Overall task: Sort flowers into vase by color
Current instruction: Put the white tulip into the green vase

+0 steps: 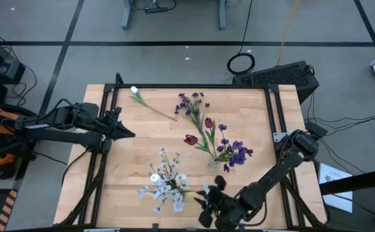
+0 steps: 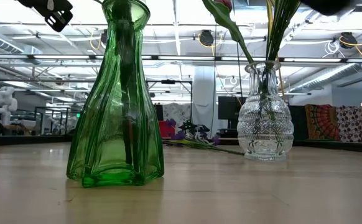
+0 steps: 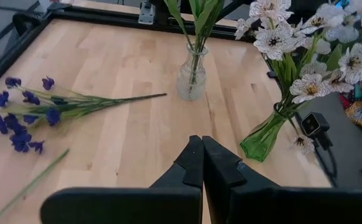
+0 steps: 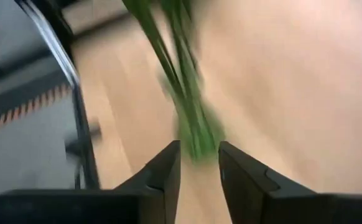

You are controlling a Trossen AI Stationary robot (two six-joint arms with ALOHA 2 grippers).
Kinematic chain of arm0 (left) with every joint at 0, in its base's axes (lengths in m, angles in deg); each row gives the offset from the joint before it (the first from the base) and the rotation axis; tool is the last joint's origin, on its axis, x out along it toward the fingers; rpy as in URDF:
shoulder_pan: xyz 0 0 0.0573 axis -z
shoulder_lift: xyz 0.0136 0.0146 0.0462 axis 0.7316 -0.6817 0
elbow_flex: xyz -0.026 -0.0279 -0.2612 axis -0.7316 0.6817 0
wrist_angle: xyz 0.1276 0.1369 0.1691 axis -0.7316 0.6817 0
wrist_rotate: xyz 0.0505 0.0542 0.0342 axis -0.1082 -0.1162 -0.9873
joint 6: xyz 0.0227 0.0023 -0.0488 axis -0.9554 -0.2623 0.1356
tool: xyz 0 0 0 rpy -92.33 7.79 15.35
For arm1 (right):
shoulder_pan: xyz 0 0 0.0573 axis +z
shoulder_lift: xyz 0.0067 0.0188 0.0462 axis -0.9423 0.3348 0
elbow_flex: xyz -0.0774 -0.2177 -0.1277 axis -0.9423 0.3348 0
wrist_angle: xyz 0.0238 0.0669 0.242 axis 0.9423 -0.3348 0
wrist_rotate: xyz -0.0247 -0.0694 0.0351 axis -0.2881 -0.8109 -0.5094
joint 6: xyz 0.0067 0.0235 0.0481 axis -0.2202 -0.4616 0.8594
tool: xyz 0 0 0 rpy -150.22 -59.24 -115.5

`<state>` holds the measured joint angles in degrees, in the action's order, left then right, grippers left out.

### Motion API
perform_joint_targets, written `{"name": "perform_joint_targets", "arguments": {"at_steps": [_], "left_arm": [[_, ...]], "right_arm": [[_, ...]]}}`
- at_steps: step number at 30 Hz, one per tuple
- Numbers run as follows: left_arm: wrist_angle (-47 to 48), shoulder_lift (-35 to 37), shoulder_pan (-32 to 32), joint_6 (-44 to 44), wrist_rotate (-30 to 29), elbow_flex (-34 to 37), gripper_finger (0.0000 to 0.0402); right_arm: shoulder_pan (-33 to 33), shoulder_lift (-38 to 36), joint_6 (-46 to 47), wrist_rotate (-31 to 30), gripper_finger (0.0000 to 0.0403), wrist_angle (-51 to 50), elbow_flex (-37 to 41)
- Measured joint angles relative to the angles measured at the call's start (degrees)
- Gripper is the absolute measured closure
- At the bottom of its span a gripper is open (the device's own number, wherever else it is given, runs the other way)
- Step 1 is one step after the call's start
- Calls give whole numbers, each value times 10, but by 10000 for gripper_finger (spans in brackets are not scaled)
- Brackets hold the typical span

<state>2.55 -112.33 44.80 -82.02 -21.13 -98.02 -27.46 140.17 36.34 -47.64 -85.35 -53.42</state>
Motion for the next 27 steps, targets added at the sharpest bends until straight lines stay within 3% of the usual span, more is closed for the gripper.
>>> {"name": "perform_joint_targets", "arguments": {"at_steps": [5,10,16,20,24,27], "left_arm": [[0,0,0,75,-33,0,400],[0,0,0,242,-126,0,400],[0,-24,0,317,-197,0,390],[0,-63,0,343,-242,0,341],[0,-109,0,378,-313,0,277],[-1,-138,0,398,-344,0,245]], "right_arm": [[13,-3,275,190,334,-178,0],[48,-4,406,303,363,-284,0],[89,-4,465,359,398,-408,0],[104,-21,491,358,402,-459,3],[108,-77,494,354,402,-442,66],[108,-147,493,351,402,-360,168]]}}
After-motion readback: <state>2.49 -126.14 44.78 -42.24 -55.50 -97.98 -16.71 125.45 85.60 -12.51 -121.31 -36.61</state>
